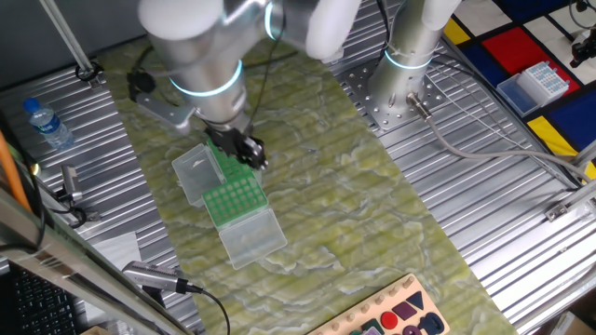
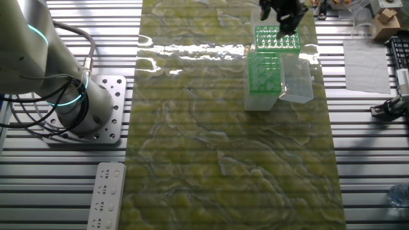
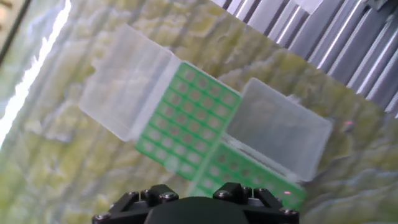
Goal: Transfer all large pipette tips from one holder to another
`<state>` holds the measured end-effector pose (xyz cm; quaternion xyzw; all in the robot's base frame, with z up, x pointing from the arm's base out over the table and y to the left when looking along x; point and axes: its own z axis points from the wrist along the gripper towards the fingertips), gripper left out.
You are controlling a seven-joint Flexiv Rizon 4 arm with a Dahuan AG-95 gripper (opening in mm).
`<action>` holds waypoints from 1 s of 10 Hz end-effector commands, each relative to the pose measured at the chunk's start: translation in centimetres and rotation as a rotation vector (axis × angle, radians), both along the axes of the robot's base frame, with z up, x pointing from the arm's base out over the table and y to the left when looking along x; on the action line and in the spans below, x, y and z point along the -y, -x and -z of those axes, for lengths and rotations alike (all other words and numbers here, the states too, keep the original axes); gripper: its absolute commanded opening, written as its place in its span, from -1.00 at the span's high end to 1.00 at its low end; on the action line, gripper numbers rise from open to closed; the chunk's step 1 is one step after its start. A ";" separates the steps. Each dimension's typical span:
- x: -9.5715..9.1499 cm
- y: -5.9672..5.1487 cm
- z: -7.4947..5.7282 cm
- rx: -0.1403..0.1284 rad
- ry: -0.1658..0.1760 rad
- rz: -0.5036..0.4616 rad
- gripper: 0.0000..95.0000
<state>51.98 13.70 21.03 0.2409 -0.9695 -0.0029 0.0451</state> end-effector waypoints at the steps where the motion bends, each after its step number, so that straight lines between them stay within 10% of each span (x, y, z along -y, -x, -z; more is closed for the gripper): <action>1: -1.7 0.6 1.7 0.008 -0.009 0.056 0.20; 10: -1.7 0.7 5.5 0.042 -0.017 0.060 0.20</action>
